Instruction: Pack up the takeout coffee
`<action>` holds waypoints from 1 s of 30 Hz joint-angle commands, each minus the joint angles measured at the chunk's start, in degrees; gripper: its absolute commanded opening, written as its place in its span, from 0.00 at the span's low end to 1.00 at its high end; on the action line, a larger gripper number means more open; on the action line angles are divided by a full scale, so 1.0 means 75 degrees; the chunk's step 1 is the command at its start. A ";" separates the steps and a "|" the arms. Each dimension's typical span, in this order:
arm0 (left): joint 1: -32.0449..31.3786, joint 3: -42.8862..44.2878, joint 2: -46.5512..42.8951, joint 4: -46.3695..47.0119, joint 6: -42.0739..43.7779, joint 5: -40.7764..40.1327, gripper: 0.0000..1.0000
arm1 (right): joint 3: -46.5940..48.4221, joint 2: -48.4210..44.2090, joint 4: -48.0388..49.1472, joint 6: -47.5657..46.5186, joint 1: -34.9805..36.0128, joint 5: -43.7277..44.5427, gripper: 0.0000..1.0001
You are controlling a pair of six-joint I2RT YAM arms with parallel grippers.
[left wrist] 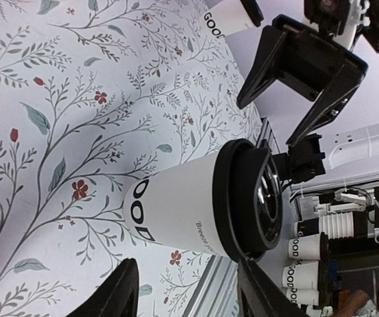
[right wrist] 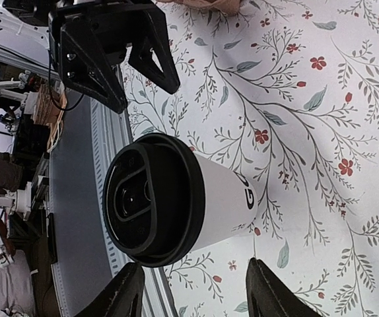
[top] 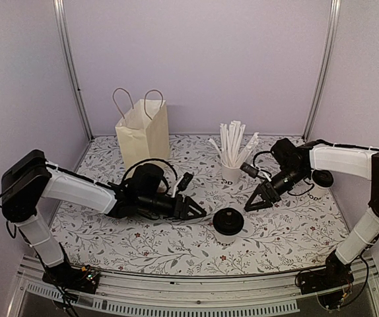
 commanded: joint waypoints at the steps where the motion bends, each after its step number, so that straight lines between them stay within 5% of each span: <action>1: -0.0102 -0.0159 0.0015 0.1058 -0.0959 0.0186 0.52 | -0.0114 0.0256 -0.0220 -0.0247 -0.0020 -0.0454 0.56; 14: -0.0194 0.0339 0.0983 0.1815 -0.1289 0.0646 0.42 | -0.0541 0.0518 -0.0201 -0.0578 -0.0013 -0.0782 0.54; 30: -0.0442 0.0410 0.1280 0.1624 -0.1236 0.0622 0.41 | -0.0370 0.1052 -0.0279 -0.0687 0.0139 -0.1091 0.54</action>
